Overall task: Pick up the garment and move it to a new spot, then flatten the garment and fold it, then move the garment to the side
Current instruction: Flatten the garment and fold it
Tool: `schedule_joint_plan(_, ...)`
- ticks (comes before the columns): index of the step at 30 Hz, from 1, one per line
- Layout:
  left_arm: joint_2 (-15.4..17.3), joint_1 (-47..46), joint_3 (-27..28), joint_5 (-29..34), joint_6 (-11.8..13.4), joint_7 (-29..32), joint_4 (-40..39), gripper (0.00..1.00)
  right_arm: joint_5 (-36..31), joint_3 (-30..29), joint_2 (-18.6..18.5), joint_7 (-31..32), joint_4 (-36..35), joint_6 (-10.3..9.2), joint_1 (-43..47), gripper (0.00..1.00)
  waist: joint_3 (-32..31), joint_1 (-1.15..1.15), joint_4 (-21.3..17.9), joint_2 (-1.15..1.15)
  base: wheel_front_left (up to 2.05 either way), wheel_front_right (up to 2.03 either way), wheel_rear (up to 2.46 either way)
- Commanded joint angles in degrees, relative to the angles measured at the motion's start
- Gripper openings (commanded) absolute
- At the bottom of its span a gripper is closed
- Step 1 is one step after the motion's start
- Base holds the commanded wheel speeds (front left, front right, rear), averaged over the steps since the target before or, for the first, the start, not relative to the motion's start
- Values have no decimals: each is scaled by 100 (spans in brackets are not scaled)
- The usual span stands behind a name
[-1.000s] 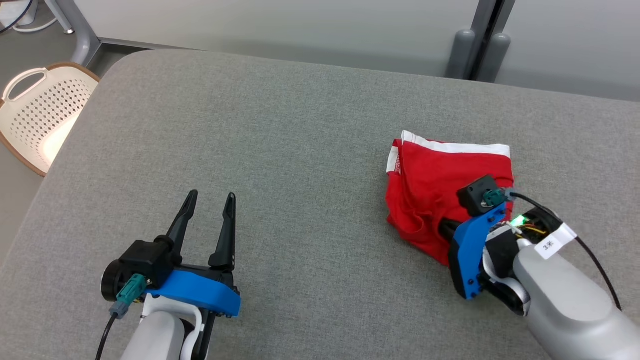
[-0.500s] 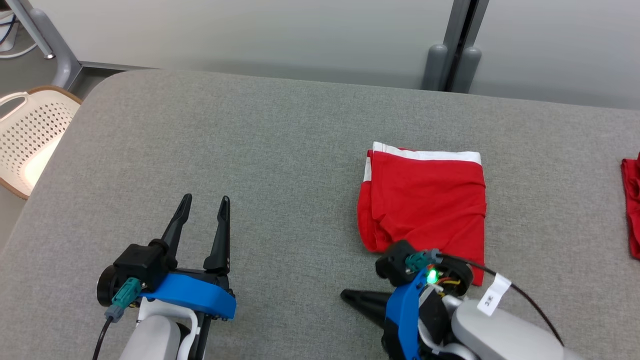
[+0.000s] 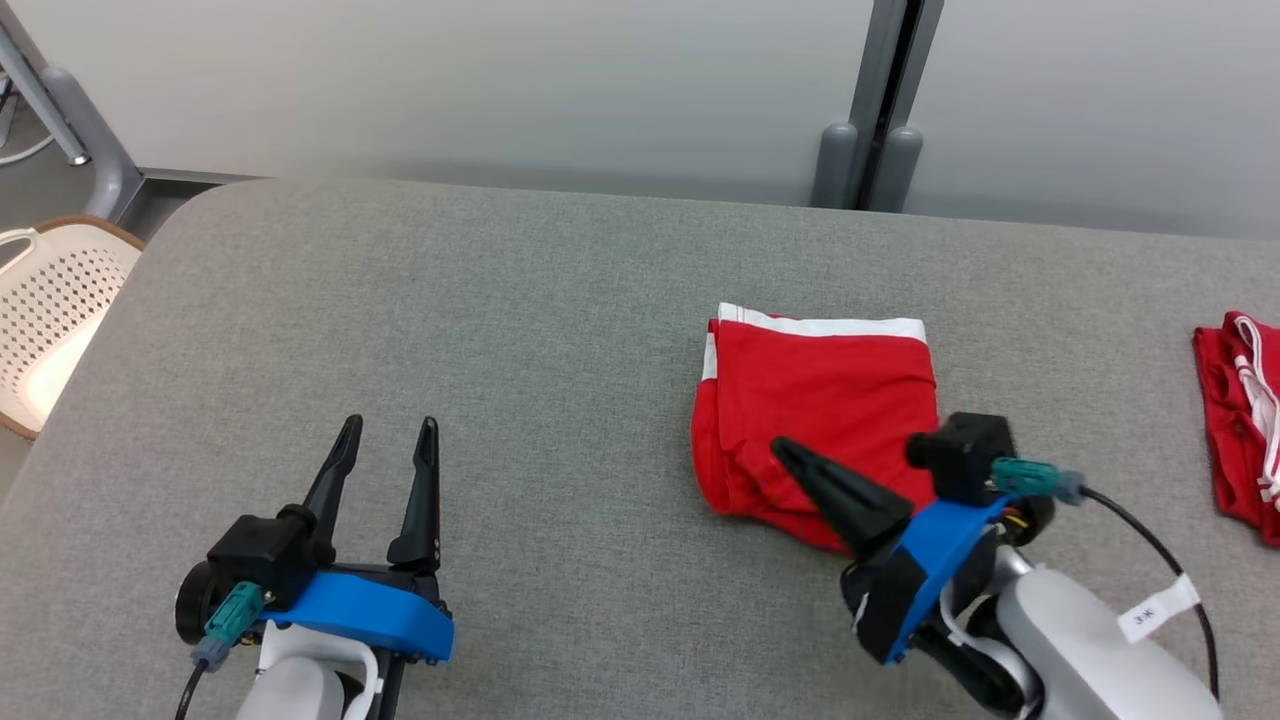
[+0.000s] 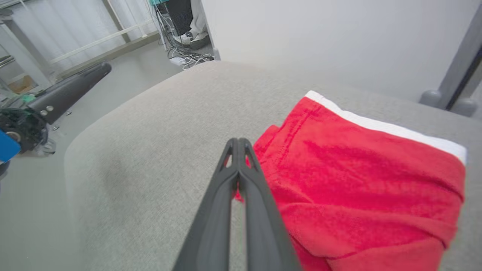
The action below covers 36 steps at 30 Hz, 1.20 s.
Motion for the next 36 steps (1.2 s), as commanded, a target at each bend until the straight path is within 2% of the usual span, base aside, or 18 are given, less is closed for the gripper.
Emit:
schedule_joint_plan(1,31,53,50,31,25,-24,-26,100,-185,-324,63,-107,57,1,204,0,-35,1,-46,0,0,0,0)
schedule_joint_plan(4,32,129,79,36,37,-24,-54,100,-702,-1086,181,-73,219,2,468,0,-74,1,-108,0,0,0,0)
schedule_joint_plan(8,22,116,46,44,32,-24,-58,100,-1288,-1750,361,99,485,1,508,0,-73,1,-97,0,0,0,0)
schedule_joint_plan(10,-9,-11,-15,41,21,-24,-72,100,-1684,-2069,627,69,879,2,257,0,21,1,21,0,0,0,0)
schedule_joint_plan(13,-30,-46,-51,29,13,-24,-79,100,-1881,-2078,863,-88,1254,2,114,0,111,1,129,0,0,0,0)
schedule_joint_plan(16,-38,-98,-60,11,5,-24,-59,100,-2126,-1851,1156,-183,1880,2,-75,0,199,1,253,0,0,0,0)
schedule_joint_plan(21,-47,-107,-41,8,-4,-24,-45,100,-2105,-1144,1432,-163,2347,1,-151,0,220,1,319,0,0,0,0)
schedule_joint_plan(25,-39,-59,19,18,-3,-24,-38,100,-1782,-403,1559,-42,2320,2,-59,0,179,1,260,0,0,0,0)
schedule_joint_plan(29,-42,3,69,33,4,-24,-31,100,-1054,218,1566,-5,1829,1,61,0,88,1,132,0,0,0,0)
schedule_joint_plan(30,-45,21,94,30,11,-24,-37,100,-919,256,1503,-67,1677,1,81,16,56,1,87,0,0,0,0)
schedule_joint_plan(31,-49,42,113,31,19,-24,-43,100,-795,251,1437,-134,1536,1,130,40,25,1,45,0,0,0,0)
schedule_joint_plan(32,-48,73,135,33,30,-24,-46,100,-683,186,1403,-223,1390,1,203,100,-12,1,-2,0,0,0,0)
schedule_joint_plan(36,-8,212,256,32,83,-24,-66,100,-556,-444,1314,-658,802,1,525,100,-170,1,-226,0,0,0,0)
